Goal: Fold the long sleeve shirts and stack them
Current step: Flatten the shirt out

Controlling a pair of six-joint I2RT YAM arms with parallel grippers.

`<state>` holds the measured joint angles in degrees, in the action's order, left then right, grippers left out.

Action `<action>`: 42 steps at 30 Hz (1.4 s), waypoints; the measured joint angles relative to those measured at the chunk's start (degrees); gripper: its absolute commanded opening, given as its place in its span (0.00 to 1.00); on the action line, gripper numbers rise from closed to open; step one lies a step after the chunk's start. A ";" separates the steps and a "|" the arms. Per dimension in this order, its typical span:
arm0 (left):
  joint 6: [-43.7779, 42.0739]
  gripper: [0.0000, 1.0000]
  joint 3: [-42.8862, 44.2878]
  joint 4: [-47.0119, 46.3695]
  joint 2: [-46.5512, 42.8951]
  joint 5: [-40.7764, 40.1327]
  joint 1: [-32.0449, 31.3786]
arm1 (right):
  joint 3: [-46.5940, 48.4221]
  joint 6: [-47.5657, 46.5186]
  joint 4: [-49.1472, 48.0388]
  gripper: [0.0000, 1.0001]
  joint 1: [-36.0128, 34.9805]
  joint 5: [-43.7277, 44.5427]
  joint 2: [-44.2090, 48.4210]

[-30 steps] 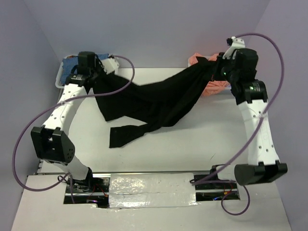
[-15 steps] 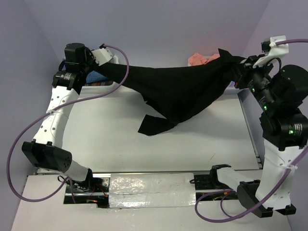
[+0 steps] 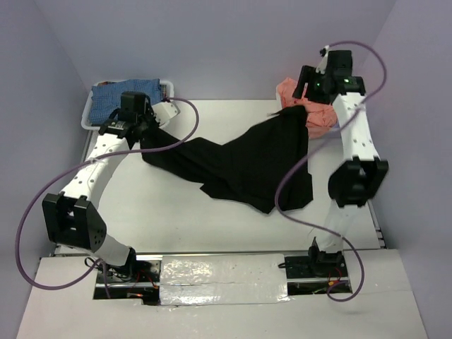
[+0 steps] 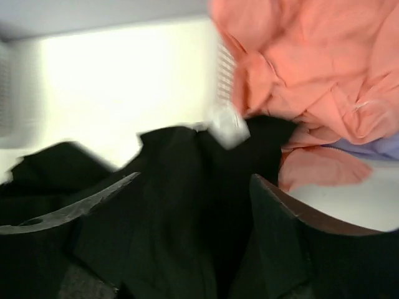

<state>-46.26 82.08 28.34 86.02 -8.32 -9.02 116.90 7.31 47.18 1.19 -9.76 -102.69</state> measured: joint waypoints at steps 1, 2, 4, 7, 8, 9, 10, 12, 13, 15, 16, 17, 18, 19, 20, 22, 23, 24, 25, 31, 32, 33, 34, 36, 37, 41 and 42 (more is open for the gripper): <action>0.48 0.00 -1.09 0.11 0.35 0.15 -0.07 | 2.16 1.14 0.87 0.82 0.76 -0.39 -5.29; 1.27 0.00 -2.40 -0.02 0.44 0.44 -0.15 | 2.60 2.19 1.31 0.97 1.25 -0.55 -8.66; 1.81 0.00 -4.76 -0.09 0.26 0.76 -0.33 | -1.20 4.02 2.03 1.00 1.92 -0.44 -10.86; 2.93 0.00 -8.70 -0.74 -0.57 1.07 -0.59 | -15.61 6.03 -0.61 0.95 1.40 -0.61 -2.54; 3.26 0.00 -9.77 -0.74 -0.83 1.14 -0.66 | -21.22 6.60 -2.01 0.89 0.87 -0.68 2.51; 3.50 0.00 -10.49 -0.74 -1.05 1.18 -0.68 | -25.97 7.21 -2.82 0.75 0.13 -0.70 7.63; 3.91 0.00 -11.02 -0.74 -1.16 1.20 -0.68 | -30.25 7.76 -4.15 0.41 -0.74 -0.68 13.00; 4.68 0.00 -11.50 -0.74 -1.27 1.40 -0.74 | -37.31 8.63 -7.69 0.17 -3.30 -0.66 22.82; 4.79 0.00 -11.50 -0.74 -1.27 1.53 -0.81 | -40.68 9.42 -9.86 0.17 -4.81 -0.50 26.93; 4.94 0.00 -11.50 -0.81 -1.27 1.70 -0.85 | -47.01 11.08 -12.52 0.36 -7.87 -0.70 32.83; 4.96 0.00 -11.50 -0.81 -1.27 1.77 -0.87 | -49.88 11.96 -13.38 0.50 -8.79 -1.01 34.47; 4.96 0.00 -11.50 -0.81 -1.27 1.79 -0.87 | -52.22 12.76 -13.81 0.55 -9.18 -1.14 34.88; 4.96 0.00 -11.47 -0.83 -1.27 1.79 -0.90 | -54.34 13.31 -14.34 0.60 -9.20 -1.27 34.62; 4.96 0.00 -11.47 -0.85 -1.27 1.79 -0.90 | -56.26 13.84 -14.82 0.63 -9.20 -1.27 33.77; 4.96 0.00 -11.43 -0.87 -1.25 1.86 -0.90 | -57.88 14.40 -15.15 0.64 -9.22 -1.40 32.11; 4.96 0.00 -11.19 -0.87 -1.14 2.10 -0.90 | -60.92 15.47 -15.23 0.67 -9.35 -1.29 28.89; 4.96 0.00 -11.10 -0.96 -1.07 2.19 -0.90 | -61.94 15.85 -15.10 0.68 -9.44 -1.22 27.96; 4.96 0.00 -11.06 -0.94 -1.05 2.21 -0.90 | -62.62 16.24 -15.02 0.69 -9.53 -1.14 27.15; 4.98 0.00 -11.04 -0.94 -1.05 2.21 -0.90 | -62.97 16.57 -15.04 0.71 -9.66 -0.98 26.47; 5.77 0.00 -11.06 -0.94 -1.05 2.19 -0.92 | -63.01 17.31 -16.85 0.70 -9.68 0.07 22.18; 5.84 0.00 -11.06 -0.92 -1.05 2.19 -0.92 | -63.01 17.33 -17.09 0.70 -9.70 0.11 20.76; 5.90 0.00 -11.06 -0.92 -1.05 2.19 -0.92 | -62.99 17.35 -17.14 0.70 -9.70 0.31 19.69; 5.92 0.00 -11.06 -0.92 -1.05 2.19 -0.92 | -62.99 17.42 -17.09 0.71 -9.70 0.52 18.40; 5.95 0.00 -11.06 -0.92 -1.05 2.16 -0.92 | -62.99 17.66 -16.79 0.72 -9.75 1.18 16.94; 5.92 0.00 -11.08 -0.92 -1.05 2.16 -0.92 | -62.99 17.79 -16.35 0.72 -9.86 1.64 16.61; 5.95 0.00 -11.10 -0.92 -1.05 2.16 -0.94 | -62.93 18.01 -15.02 0.74 -11.30 4.46 16.87; 5.95 0.00 -11.10 -0.92 -1.05 2.14 -0.92 | -62.93 18.10 -14.60 0.74 -12.00 5.20 17.00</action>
<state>-40.32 70.98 27.42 84.97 -6.17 -9.93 53.98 25.41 32.58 -10.81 -4.56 -85.69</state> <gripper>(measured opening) 0.023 0.742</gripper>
